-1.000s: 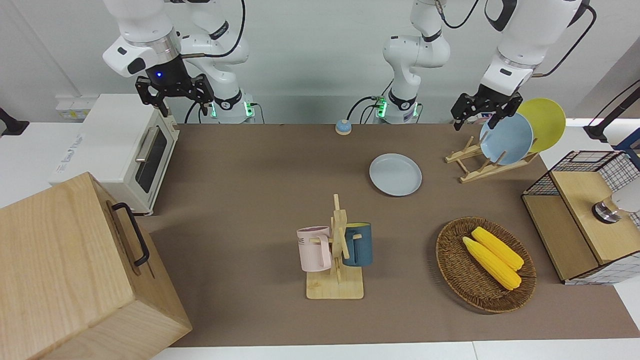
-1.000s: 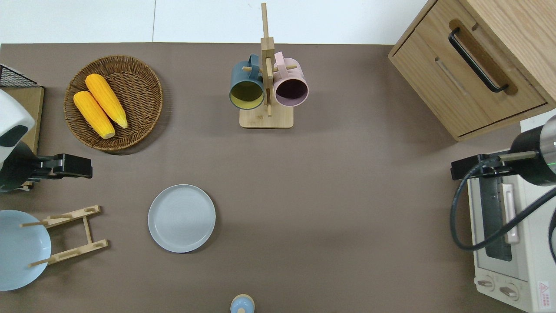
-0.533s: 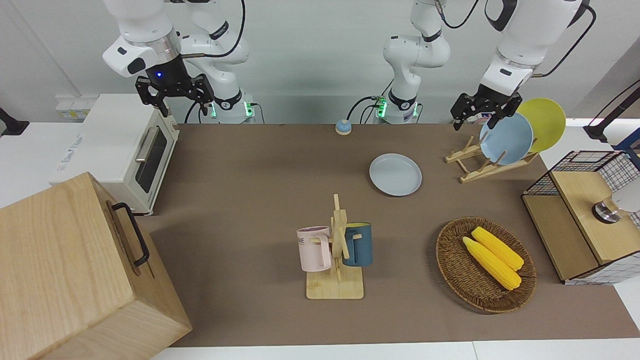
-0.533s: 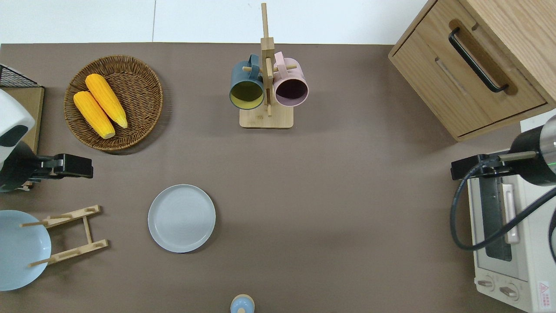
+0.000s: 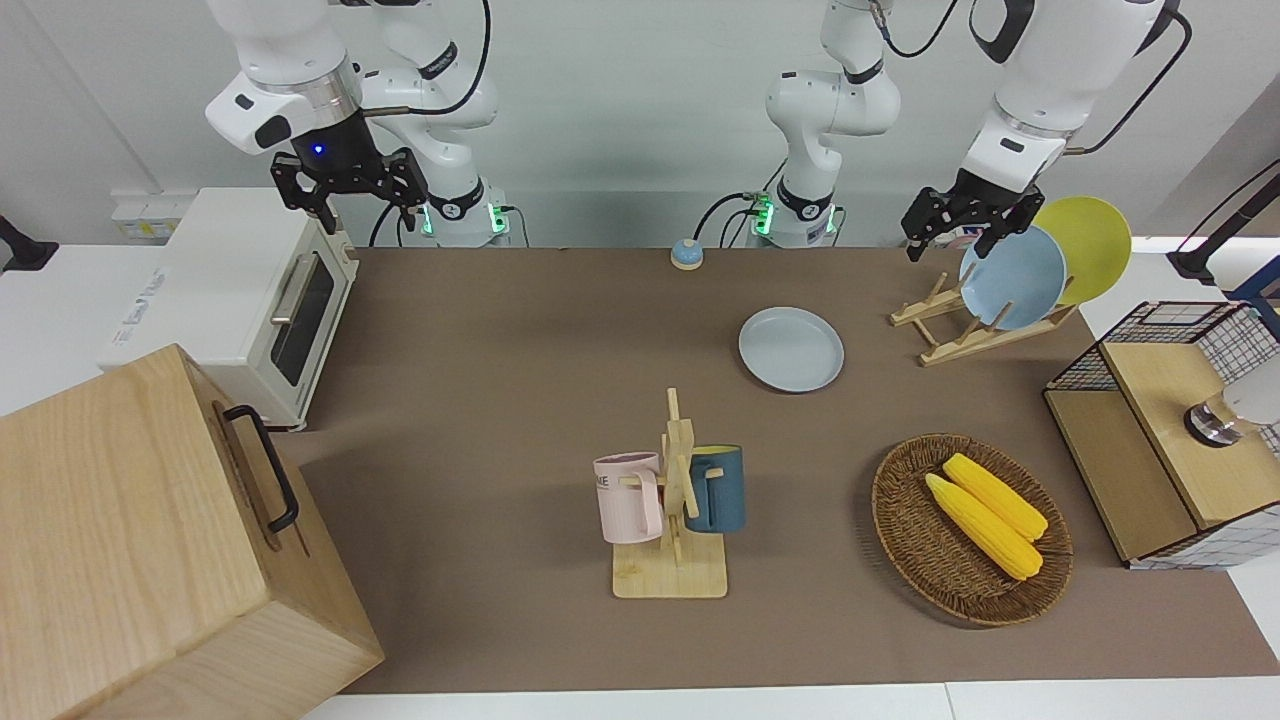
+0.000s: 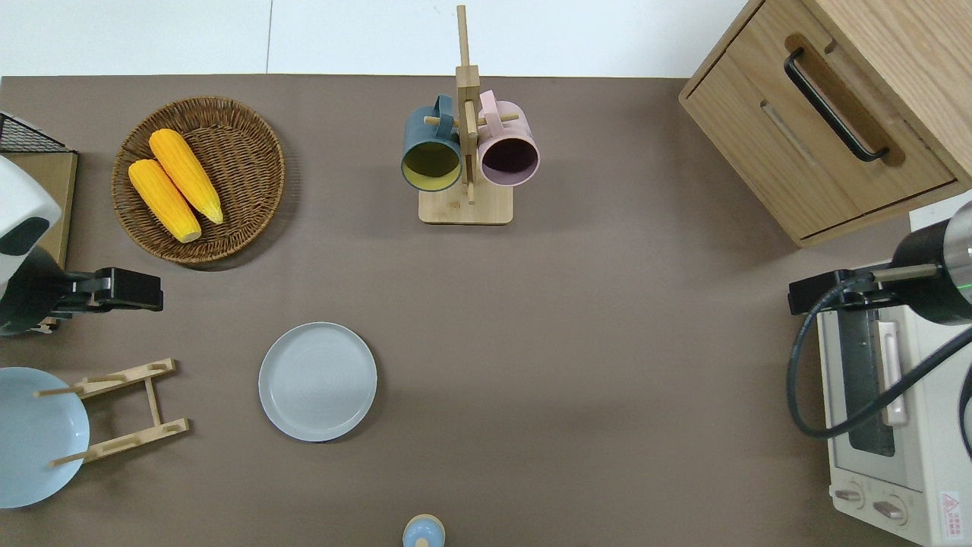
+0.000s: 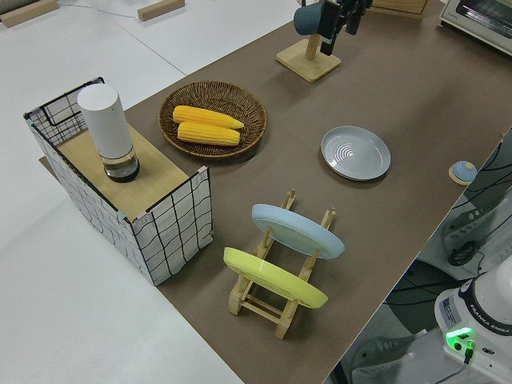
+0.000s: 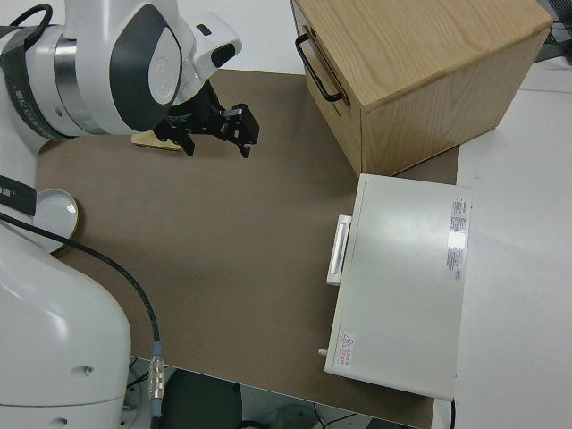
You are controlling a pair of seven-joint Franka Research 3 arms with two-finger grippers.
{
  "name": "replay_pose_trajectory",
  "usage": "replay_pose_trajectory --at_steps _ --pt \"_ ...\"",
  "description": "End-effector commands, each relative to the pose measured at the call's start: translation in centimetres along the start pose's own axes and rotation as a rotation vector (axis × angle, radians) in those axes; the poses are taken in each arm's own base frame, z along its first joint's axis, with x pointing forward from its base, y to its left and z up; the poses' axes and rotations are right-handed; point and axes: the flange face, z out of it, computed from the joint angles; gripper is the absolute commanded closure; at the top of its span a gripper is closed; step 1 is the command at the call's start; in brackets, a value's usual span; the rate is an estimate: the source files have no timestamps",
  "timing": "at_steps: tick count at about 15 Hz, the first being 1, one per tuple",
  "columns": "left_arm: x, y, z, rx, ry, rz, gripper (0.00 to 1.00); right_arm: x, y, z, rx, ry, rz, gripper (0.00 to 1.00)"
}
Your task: Pick gray plate from table and place it on lower plate rack with left arm
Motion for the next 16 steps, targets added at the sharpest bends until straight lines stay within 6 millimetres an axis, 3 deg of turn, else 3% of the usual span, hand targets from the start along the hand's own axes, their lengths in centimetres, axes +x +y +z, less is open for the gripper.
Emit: replay_pose_trajectory --at_steps 1,6,16 --pt "0.0 0.2 2.4 -0.011 -0.029 -0.012 0.01 -0.3 0.1 -0.3 0.018 -0.007 0.014 0.011" --pt "-1.2 0.2 8.0 -0.019 -0.022 -0.02 0.01 -0.3 0.1 -0.3 0.018 -0.007 0.014 0.011" --pt "-4.7 0.2 21.0 -0.047 -0.038 -0.107 0.01 -0.3 0.1 -0.3 0.018 -0.007 0.014 0.011"
